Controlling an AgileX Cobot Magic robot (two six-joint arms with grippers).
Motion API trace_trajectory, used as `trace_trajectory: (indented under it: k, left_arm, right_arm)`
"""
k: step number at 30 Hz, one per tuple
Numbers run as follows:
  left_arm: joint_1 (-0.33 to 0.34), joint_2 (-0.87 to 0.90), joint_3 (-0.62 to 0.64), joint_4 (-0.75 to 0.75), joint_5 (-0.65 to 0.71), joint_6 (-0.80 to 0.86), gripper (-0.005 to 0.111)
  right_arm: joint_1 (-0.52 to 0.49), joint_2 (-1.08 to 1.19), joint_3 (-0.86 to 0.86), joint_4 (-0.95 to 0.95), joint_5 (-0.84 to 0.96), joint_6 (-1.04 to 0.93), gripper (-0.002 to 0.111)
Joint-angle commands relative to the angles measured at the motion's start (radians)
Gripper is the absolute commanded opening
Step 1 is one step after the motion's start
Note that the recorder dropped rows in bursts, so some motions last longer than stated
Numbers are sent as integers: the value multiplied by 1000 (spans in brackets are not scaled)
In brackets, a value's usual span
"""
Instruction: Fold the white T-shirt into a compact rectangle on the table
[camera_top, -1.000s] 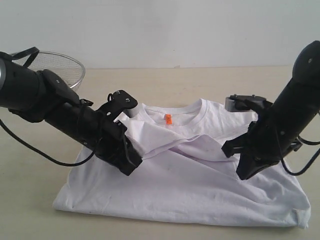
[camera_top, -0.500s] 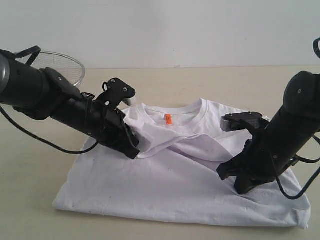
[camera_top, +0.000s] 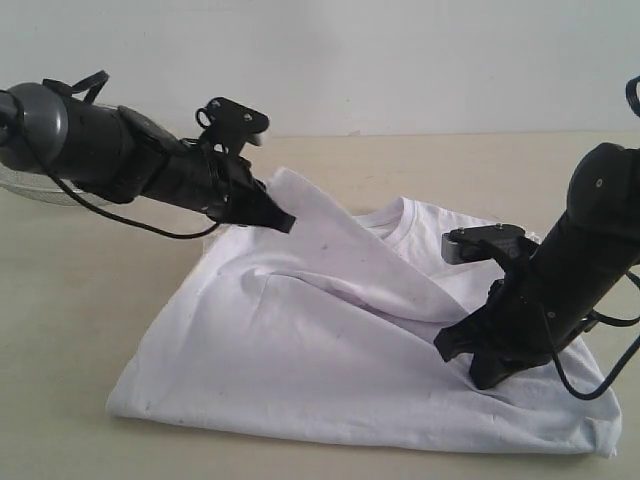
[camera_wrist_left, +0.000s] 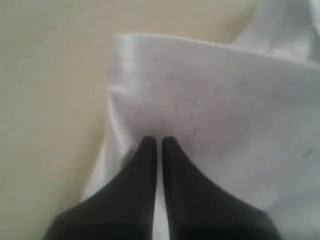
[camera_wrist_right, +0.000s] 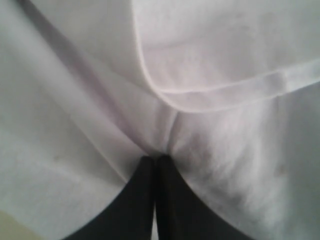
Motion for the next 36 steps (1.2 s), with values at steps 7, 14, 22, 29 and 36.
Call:
trace_trajectory:
  k: [7, 14, 22, 29, 36]
  left_arm:
    - [148, -14, 1, -16, -6, -175, 5]
    - [158, -83, 1, -15, 255, -33, 5]
    - [158, -120, 45, 37, 471, -86, 5]
    - [121, -131, 165, 46, 514, -93, 5]
    - [3, -131, 215, 42, 341, -78, 5]
  right_arm:
    - [-1, -11, 5, -23, 7, -1, 0]
    - [-1, -12, 5, -23, -17, -3, 0]
    - [-1, -144, 1, -64, -8, -8, 0]
    - [-1, -208, 1, -117, -77, 26, 1]
    - [-1, -191, 1, -117, -74, 17, 54]
